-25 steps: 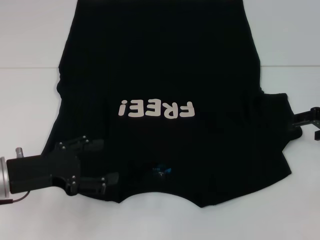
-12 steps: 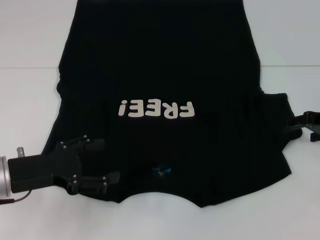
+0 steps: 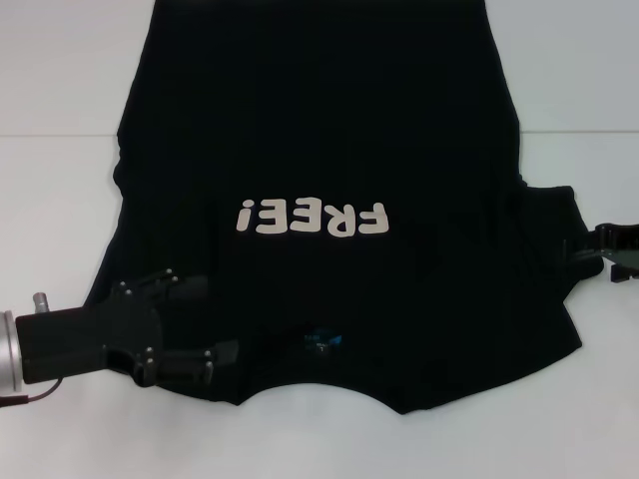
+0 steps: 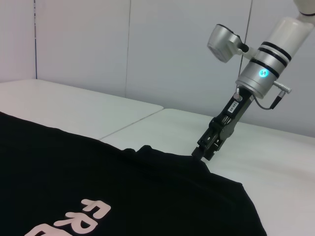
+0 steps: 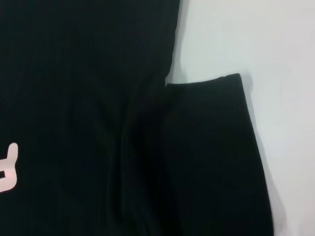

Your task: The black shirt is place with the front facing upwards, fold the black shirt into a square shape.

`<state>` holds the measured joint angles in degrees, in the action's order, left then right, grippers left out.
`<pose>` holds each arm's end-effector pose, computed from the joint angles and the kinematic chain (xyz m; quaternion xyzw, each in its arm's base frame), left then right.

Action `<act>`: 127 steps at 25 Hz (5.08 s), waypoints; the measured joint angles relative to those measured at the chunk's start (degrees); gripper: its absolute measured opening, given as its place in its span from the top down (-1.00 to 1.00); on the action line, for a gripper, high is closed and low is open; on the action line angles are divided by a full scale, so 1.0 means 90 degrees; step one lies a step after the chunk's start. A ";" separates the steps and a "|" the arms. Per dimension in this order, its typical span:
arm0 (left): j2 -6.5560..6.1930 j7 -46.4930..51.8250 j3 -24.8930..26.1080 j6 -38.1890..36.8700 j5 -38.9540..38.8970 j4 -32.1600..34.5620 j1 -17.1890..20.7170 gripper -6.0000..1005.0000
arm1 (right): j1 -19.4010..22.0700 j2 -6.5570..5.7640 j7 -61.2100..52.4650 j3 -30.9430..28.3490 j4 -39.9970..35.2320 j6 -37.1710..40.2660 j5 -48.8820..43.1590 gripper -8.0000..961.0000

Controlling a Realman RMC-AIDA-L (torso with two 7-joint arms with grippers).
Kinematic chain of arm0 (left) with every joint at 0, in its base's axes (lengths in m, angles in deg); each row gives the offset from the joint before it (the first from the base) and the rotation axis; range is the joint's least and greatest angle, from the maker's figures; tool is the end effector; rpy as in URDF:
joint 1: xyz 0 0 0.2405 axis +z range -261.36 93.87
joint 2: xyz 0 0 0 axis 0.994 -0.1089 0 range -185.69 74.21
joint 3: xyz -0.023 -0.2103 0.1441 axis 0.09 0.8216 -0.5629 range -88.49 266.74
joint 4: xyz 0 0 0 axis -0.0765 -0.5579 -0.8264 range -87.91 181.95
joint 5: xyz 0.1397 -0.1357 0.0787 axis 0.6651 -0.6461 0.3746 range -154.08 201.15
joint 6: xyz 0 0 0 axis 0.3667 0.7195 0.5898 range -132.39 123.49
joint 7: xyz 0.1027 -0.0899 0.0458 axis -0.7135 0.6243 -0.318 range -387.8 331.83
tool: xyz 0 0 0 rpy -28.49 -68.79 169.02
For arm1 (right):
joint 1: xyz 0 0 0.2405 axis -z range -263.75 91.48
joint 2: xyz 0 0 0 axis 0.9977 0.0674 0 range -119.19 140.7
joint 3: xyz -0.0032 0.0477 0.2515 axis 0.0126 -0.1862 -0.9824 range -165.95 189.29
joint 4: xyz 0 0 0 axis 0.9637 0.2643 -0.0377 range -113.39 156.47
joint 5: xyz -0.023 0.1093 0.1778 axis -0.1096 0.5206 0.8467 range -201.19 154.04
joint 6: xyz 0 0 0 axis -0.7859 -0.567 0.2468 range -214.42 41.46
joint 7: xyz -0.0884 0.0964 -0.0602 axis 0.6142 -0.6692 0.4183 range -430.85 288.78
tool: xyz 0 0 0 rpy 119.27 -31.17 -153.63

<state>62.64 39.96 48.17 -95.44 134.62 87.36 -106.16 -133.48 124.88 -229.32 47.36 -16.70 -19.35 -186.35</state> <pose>-0.2946 0.2984 0.0133 -0.9441 -0.1570 -0.2313 0.1745 0.2929 0.4211 0.0458 -0.6904 0.6608 -0.0160 0.2940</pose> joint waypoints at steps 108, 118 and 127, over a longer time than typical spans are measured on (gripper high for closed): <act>0.0000 0.0167 0.0010 0.0352 0.0000 -0.0049 -0.0242 -0.89 | 0.0050 -0.0065 0.0261 0.0332 0.0317 -0.0841 0.0148 -0.14; 0.0000 0.0167 -0.0002 0.0417 0.0000 -0.0048 -0.0254 -0.89 | 0.0021 -0.0054 0.0303 0.0332 0.0429 -0.0909 0.0164 -0.13; 0.0000 0.0166 0.0010 0.0416 0.0000 -0.0048 -0.0254 -0.89 | 0.0009 -0.0031 0.0303 0.0332 0.0441 -0.0909 0.0167 -0.13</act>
<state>62.64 41.45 48.25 -91.69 134.62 86.92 -108.44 -133.40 124.61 -226.60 50.35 -12.74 -27.54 -184.85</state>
